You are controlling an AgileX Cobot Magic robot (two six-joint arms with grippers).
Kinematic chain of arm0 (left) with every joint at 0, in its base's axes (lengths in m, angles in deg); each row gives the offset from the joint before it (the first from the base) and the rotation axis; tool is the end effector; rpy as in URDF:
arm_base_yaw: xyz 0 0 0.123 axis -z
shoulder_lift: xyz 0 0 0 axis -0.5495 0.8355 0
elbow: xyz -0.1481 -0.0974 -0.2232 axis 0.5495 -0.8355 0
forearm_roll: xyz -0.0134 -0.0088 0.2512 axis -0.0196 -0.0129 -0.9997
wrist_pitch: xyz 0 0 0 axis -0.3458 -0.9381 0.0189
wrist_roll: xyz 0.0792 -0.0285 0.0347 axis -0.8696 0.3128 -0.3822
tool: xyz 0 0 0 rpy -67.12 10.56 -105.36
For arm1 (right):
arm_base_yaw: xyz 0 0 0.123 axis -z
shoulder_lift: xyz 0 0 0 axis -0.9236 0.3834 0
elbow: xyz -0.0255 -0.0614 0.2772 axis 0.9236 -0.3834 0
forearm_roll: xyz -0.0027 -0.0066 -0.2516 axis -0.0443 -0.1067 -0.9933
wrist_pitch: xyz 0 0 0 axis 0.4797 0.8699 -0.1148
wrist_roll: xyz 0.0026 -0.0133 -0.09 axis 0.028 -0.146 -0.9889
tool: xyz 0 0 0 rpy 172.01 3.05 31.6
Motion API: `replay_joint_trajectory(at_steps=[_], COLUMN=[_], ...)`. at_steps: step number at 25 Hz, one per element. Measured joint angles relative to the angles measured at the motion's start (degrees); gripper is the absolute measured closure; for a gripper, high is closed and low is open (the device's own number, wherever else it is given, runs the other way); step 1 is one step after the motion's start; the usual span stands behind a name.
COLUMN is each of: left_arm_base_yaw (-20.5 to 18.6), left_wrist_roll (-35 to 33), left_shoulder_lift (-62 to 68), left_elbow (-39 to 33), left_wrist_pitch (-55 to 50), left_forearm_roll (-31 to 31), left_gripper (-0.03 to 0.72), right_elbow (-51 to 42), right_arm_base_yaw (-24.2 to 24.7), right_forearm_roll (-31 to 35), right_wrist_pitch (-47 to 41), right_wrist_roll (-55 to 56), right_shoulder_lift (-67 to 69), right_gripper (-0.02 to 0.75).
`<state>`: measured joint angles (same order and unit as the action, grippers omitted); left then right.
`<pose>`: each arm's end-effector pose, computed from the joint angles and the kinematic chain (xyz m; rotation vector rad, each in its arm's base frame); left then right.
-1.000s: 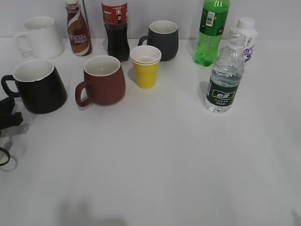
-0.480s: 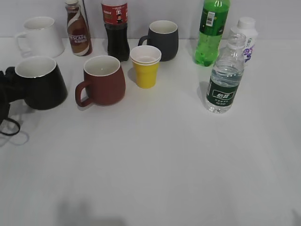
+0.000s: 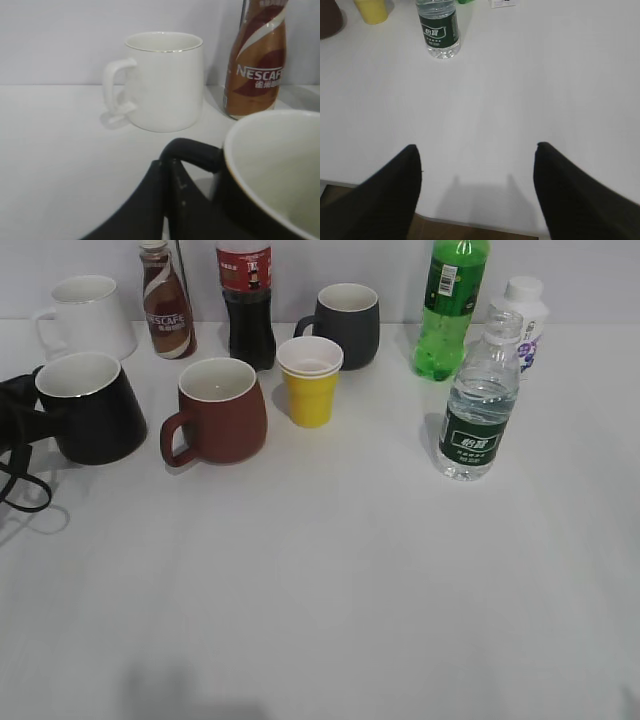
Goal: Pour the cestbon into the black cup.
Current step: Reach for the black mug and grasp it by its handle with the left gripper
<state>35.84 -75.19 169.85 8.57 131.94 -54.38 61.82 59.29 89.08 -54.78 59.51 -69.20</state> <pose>0.3209 -0.0152 0.1293 0.0191 1.7005 -0.0677 -0.0070 0.0064 0.2806 -0.1620 2.0044 0.1928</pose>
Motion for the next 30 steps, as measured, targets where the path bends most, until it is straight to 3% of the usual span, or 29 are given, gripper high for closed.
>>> replay_joint_trajectory(at_steps=[7,13,19,23,30], left_arm_base_yaw=[0.00,-0.06,-0.01,-0.06,-0.06], left_wrist_roll=[0.00,0.00,0.00,0.00,0.00], left_shoulder_lift=[0.00,0.00,0.00,0.00,0.00], left_elbow=[-0.28,-2.64,-5.97,-5.73,-2.11], left_wrist_pitch=[-0.65,-0.45,3.20,3.72,1.27], left_forearm_roll=[-3.40,-12.41,-7.43,-8.17,-8.15], left_gripper=[0.672,0.544,0.427,0.367,0.346], right_elbow=[0.00,0.00,0.00,0.00,0.00], right_arm_base_yaw=[0.00,0.00,0.00,0.00,0.00], right_forearm_roll=[0.00,0.00,0.00,0.00,0.00], right_wrist_pitch=[0.00,0.00,0.00,0.00,0.00], right_wrist_roll=[0.00,0.00,0.00,0.00,0.00], right_shoulder_lift=[0.00,0.00,0.00,0.00,0.00], right_gripper=[0.214,0.216,0.216,0.216,0.215])
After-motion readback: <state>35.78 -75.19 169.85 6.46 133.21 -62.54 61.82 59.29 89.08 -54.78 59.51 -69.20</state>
